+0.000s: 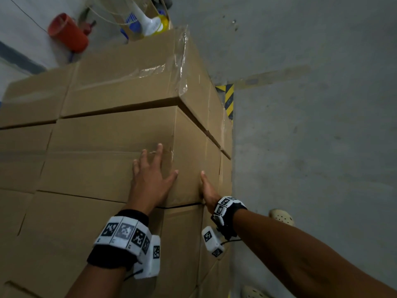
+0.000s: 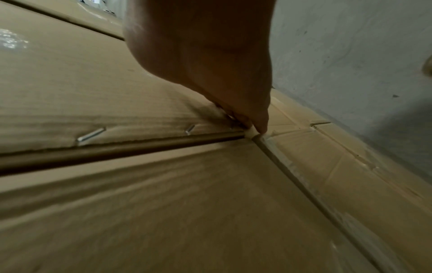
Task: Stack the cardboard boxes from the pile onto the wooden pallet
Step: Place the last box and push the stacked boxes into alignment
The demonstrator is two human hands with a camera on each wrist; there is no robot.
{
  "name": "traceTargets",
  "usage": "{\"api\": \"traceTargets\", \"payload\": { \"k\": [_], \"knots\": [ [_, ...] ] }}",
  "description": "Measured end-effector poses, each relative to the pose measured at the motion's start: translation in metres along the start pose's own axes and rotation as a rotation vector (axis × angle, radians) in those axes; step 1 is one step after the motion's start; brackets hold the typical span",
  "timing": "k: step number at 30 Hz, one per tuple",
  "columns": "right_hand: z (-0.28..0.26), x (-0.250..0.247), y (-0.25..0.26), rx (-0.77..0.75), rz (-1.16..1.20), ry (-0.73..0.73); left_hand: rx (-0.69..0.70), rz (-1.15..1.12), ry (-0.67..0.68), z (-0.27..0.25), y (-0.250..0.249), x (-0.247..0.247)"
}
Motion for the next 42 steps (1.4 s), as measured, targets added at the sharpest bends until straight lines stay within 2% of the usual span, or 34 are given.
{"api": "traceTargets", "payload": {
  "k": [6,11,16,20,27,31,35,39,42],
  "knots": [
    [-0.003,-0.016,0.012,0.043,-0.051,-0.017,-0.002,0.071,0.016,0.006,-0.009,-0.007],
    [-0.005,-0.031,0.046,0.053,-0.106,-0.071,-0.028,0.067,-0.011,0.024,-0.033,-0.028],
    [-0.015,-0.057,0.092,0.020,-0.095,-0.137,0.043,0.065,-0.009,0.044,-0.071,-0.044],
    [-0.011,-0.072,0.130,-0.019,-0.072,-0.189,0.120,0.057,-0.062,0.062,-0.097,-0.057],
    [-0.007,-0.058,0.204,-0.160,-0.100,-0.183,0.188,-0.033,-0.153,0.118,-0.109,-0.069],
    [-0.005,-0.047,0.235,-0.186,-0.099,-0.164,0.211,-0.029,-0.185,0.160,-0.115,-0.072],
    [0.010,-0.039,0.254,-0.179,-0.052,-0.160,0.156,-0.021,-0.105,0.202,-0.119,-0.076],
    [0.065,-0.035,0.249,-0.152,-0.018,-0.230,0.098,0.047,0.057,0.222,-0.115,-0.067],
    [0.104,-0.036,0.232,-0.154,0.033,-0.237,0.117,0.106,0.073,0.223,-0.110,-0.062]
  ]
}}
Point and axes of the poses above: each hand's wrist, its own z-axis towards the middle knuckle, its own x-axis out of the palm, y = z × x, the point moved 1 cm from there along z, towards the middle knuckle, and after that the axes turned 10 degrees about -z, right-handed, at the moved point
